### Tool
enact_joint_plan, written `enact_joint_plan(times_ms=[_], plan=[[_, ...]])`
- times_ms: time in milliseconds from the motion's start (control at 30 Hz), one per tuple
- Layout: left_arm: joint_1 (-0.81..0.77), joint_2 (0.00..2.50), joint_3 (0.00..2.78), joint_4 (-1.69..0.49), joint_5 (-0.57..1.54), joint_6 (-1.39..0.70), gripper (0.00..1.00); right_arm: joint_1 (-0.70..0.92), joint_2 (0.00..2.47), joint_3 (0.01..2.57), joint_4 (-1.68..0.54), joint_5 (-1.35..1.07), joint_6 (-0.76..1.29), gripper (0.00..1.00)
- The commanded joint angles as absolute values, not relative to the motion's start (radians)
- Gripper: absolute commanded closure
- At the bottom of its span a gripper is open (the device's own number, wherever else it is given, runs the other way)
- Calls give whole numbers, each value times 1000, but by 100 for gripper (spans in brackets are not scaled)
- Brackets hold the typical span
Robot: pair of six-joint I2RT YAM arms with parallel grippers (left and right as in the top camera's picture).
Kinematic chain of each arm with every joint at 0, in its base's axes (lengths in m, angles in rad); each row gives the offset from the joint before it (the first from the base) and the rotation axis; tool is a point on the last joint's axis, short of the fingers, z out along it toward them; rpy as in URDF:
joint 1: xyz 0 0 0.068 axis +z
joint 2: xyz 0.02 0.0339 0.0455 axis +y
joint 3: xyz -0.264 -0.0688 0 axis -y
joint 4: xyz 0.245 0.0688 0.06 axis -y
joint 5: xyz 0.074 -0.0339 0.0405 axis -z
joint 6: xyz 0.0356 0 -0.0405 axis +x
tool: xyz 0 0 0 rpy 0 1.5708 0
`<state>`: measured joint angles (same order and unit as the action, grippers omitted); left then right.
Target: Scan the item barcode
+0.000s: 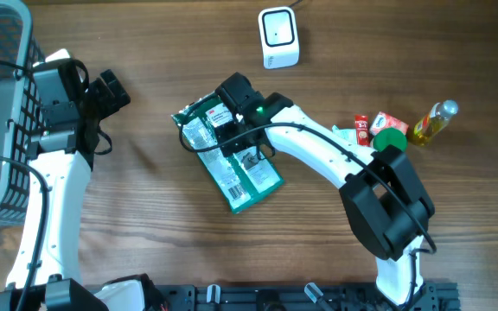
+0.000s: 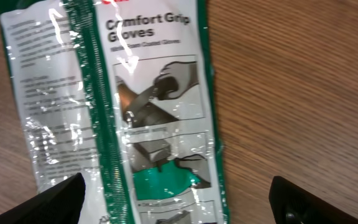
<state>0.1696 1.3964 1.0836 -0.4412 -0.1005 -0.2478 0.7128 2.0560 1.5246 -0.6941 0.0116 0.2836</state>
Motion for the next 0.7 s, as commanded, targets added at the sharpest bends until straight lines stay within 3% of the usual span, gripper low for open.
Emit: enact_joint_plan(times_ms=[0, 133, 267, 367, 467, 567, 667], plan=[[172, 1388, 1094, -439, -106, -239, 0, 723, 2117, 1530, -684, -30, 281, 5], [172, 1388, 1094, -439, -106, -239, 0, 726, 2172, 1530, -682, -83, 280, 7], [172, 1388, 1094, -439, -106, -239, 0, 736, 2193, 1530, -686, -88, 263, 19], [172, 1388, 1094, -439, -106, -239, 0, 743, 2193, 1530, -704, -42, 262, 46], [172, 1388, 1094, -439, -106, -239, 0, 743, 2184, 1532, -705, -58, 261, 86], [172, 1388, 1094, -439, -106, -239, 0, 728, 2117, 1561, -704, -90, 220, 95], [172, 1388, 1094, -439, -106, -239, 0, 727, 1993, 1573, -707, -81, 88, 96]])
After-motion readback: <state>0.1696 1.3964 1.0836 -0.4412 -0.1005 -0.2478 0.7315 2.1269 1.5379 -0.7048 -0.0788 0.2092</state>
